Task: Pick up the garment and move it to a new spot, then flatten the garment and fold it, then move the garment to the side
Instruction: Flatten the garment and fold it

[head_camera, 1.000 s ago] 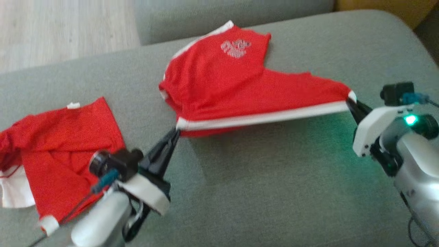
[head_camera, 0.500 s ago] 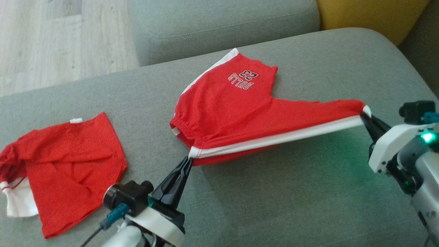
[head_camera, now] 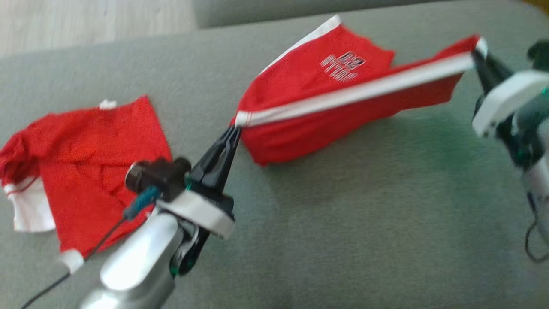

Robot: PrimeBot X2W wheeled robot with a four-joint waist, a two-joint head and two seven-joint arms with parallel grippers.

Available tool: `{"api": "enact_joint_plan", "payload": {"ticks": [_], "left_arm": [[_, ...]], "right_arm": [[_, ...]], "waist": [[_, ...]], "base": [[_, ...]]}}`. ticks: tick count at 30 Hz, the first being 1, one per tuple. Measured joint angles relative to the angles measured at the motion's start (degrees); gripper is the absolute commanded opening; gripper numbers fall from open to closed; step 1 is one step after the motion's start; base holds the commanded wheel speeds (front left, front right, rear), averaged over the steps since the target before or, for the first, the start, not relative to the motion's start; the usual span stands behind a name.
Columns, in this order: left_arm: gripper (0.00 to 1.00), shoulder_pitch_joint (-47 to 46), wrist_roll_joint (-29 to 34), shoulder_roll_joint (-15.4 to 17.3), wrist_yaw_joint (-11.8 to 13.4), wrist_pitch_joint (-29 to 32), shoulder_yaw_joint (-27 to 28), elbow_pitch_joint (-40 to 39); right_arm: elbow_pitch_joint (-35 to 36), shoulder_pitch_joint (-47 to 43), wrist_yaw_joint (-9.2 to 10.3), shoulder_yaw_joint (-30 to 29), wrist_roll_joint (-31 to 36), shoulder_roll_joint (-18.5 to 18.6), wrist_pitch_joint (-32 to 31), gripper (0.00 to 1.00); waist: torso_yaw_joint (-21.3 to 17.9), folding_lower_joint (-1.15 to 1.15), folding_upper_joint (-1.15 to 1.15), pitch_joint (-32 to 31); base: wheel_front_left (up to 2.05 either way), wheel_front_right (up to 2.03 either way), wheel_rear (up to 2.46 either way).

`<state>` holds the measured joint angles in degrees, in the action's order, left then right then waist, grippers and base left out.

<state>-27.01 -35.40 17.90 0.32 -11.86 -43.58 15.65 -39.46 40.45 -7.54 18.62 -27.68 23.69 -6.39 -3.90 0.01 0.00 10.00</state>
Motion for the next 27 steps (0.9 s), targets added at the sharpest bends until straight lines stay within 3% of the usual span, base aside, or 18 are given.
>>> {"api": "enact_joint_plan", "payload": {"ticks": [13, 25, 26, 27], "left_arm": [[0.0, -13.4, 0.1, -7.8, -2.4, -0.3, 0.1, 10.4], [0.0, -20.6, 1.7, -13.8, -4.5, -2.3, -0.9, 18.1], [0.0, -20.8, 2.0, -14.1, -4.9, -2.4, -1.0, 18.6], [0.42, -21.0, 2.4, -14.3, -4.9, -2.4, -1.0, 18.9]], "right_arm": [[-13.0, 17.6, 0.0, -2.0, 5.7, -1.6, -2.5, 0.0], [-25.4, 27.4, 0.0, -2.0, 10.1, -1.3, 0.1, 0.0], [-26.2, 27.8, 0.0, -2.8, 10.0, -1.3, 0.8, 0.58], [-27.4, 28.4, 0.0, -3.8, 9.4, -1.4, 0.9, 1.0]], "waist": [[8.9, 0.01, 0.0, 10.6], [15.7, 0.0, 0.0, 17.7], [16.0, 0.0, 0.0, 18.0], [16.3, 0.0, -0.01, 18.3]], "base": [[0.0, 0.0, 0.0], [0.0, 0.0, 0.0], [0.0, 0.0, 0.0], [0.0, 0.0, 0.0]]}}
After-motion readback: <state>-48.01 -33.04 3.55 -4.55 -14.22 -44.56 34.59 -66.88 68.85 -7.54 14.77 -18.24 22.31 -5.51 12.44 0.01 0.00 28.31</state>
